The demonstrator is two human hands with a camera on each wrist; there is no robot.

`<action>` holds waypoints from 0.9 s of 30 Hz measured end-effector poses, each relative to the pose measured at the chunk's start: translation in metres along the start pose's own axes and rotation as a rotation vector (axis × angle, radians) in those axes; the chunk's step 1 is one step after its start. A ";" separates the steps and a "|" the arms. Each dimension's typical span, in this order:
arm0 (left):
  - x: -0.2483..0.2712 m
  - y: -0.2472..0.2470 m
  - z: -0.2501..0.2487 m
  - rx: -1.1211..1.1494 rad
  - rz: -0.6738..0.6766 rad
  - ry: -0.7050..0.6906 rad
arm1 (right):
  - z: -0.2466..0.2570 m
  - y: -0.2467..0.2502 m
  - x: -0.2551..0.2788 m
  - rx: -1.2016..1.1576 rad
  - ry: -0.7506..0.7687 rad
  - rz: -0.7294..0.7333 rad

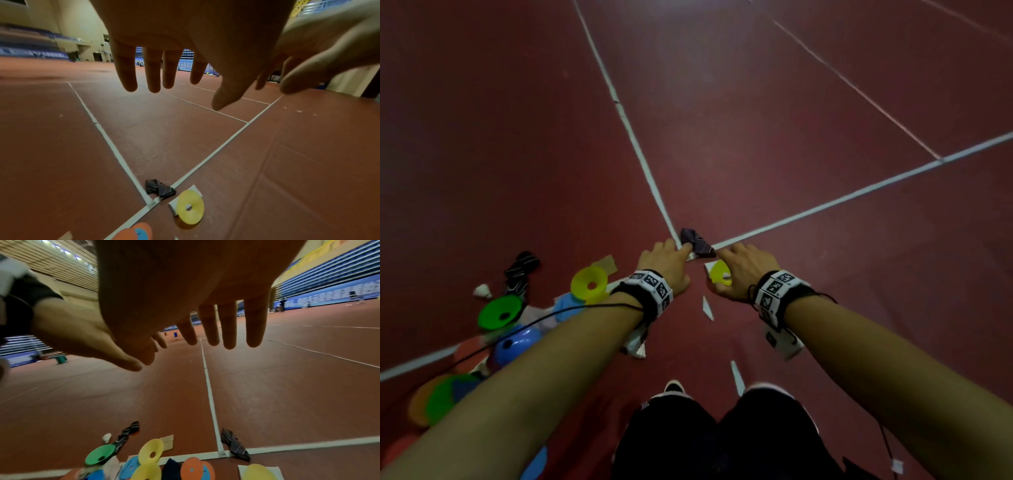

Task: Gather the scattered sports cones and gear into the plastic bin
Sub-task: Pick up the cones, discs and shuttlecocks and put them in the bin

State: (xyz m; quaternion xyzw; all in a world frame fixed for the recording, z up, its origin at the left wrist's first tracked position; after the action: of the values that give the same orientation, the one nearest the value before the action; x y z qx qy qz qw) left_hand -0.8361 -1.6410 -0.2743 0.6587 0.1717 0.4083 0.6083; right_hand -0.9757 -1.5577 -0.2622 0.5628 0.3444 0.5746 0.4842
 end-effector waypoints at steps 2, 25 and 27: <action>-0.044 0.014 -0.006 0.033 -0.009 -0.031 | -0.031 0.004 -0.027 -0.026 -0.048 0.022; -0.374 -0.066 0.001 0.723 0.064 0.594 | -0.259 -0.065 -0.399 -0.110 0.100 0.384; -0.395 -0.112 0.000 0.787 0.105 0.620 | -0.265 -0.102 -0.421 -0.124 0.085 0.392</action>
State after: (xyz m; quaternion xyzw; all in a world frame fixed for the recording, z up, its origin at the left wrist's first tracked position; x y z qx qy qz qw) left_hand -1.0466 -1.9041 -0.5095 0.6935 0.4519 0.5192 0.2126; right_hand -1.2610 -1.8857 -0.5244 0.5634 0.2122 0.7012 0.3819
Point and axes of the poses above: each hand's wrist, its own x-axis away from the middle knuckle, its own y-axis out of the back of the hand, z = x × y, the point moved 5 cm from there along -x, towards the middle knuckle, and after that the axes turned 5 degrees about -x, right-handed, at the moved point
